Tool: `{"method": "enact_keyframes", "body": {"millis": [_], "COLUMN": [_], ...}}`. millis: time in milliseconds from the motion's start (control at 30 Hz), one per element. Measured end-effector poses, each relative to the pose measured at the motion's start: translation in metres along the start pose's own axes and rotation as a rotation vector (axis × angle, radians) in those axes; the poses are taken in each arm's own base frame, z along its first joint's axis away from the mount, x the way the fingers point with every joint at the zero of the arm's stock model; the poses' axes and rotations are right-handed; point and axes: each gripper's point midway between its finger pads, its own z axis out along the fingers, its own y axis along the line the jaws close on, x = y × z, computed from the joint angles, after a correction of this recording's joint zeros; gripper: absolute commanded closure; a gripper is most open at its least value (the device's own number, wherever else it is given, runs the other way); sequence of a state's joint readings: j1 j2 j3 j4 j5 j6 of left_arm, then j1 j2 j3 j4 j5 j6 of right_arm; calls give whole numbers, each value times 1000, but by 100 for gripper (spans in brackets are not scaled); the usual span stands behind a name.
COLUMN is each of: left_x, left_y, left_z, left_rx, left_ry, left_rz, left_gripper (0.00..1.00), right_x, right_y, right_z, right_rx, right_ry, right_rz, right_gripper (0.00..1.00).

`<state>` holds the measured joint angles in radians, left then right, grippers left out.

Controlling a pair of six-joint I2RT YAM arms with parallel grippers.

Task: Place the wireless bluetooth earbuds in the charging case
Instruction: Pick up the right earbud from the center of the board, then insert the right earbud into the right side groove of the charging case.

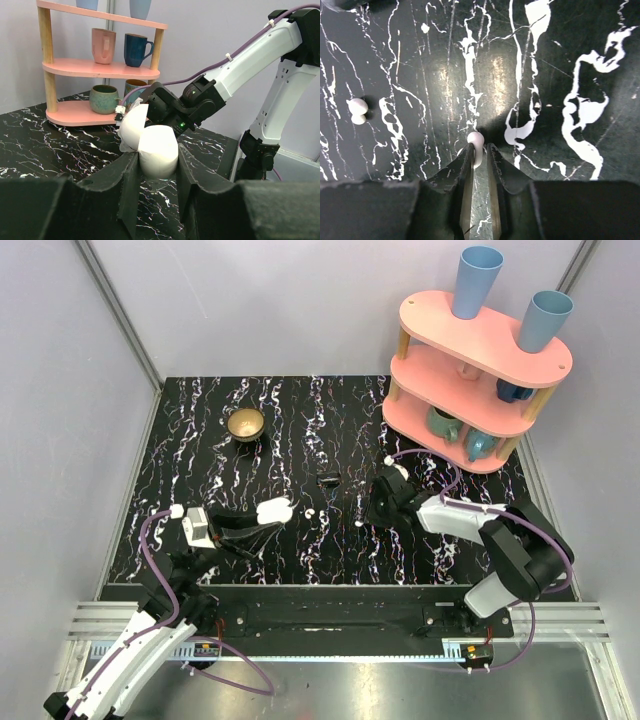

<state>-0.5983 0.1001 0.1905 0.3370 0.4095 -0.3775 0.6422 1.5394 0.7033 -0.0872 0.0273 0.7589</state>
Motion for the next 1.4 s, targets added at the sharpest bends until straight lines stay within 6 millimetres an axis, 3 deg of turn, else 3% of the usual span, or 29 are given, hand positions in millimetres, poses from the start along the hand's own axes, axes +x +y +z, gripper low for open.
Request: {"method": "enact_keyframes", "body": {"millis": [100, 200, 467, 700, 900, 1033, 1167, 1400], "left_x": [0, 0, 2, 3, -6, -4, -5, 1], "left_y": [0, 0, 1, 9, 19, 24, 31, 48], "left_z": [0, 0, 0, 0, 2, 5, 9, 14], "left_rx": [0, 0, 2, -16, -46, -51, -70, -110], "left_ry": [0, 0, 8, 11, -19, -9, -10, 24], "left_rz": [0, 0, 26, 124, 247, 298, 358, 452], "left_gripper": [100, 100, 100, 100, 100, 100, 100, 100], "right_x": [0, 0, -3, -27, -67, -84, -86, -80], "right_y": [5, 6, 18, 56, 117, 147, 168, 200], "right_z": [1, 1, -14, -66, -135, -177, -208, -236], "right_rx": [-21, -29, -79, -202, -363, -472, -552, -631], "right_ry": [1, 5, 5, -37, -66, -86, -68, -21], "right_rz": [8, 11, 24, 66, 142, 171, 194, 244], "right_gripper": [84, 99, 100, 100, 100, 100, 100, 100]}}
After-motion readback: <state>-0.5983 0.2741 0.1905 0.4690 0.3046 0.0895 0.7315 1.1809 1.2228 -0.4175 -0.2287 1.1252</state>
